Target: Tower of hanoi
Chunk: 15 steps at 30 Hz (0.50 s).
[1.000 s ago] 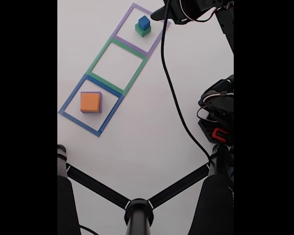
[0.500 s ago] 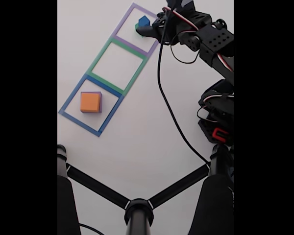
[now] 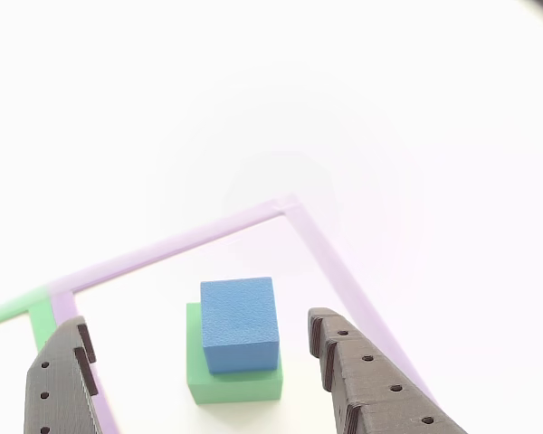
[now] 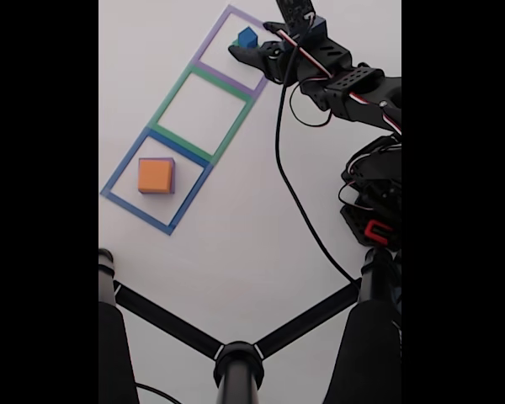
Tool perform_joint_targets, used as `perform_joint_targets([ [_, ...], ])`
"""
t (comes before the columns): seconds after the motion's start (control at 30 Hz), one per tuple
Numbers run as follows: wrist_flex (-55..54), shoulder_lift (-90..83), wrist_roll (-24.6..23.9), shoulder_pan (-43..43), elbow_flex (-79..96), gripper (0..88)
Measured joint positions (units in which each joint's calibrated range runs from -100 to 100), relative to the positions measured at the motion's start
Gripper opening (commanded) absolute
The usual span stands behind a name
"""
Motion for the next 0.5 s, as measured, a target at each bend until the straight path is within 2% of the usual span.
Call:
perform_joint_targets([
  [0.5,-18.86,16.46,0.0,0.41,0.17,24.9],
])
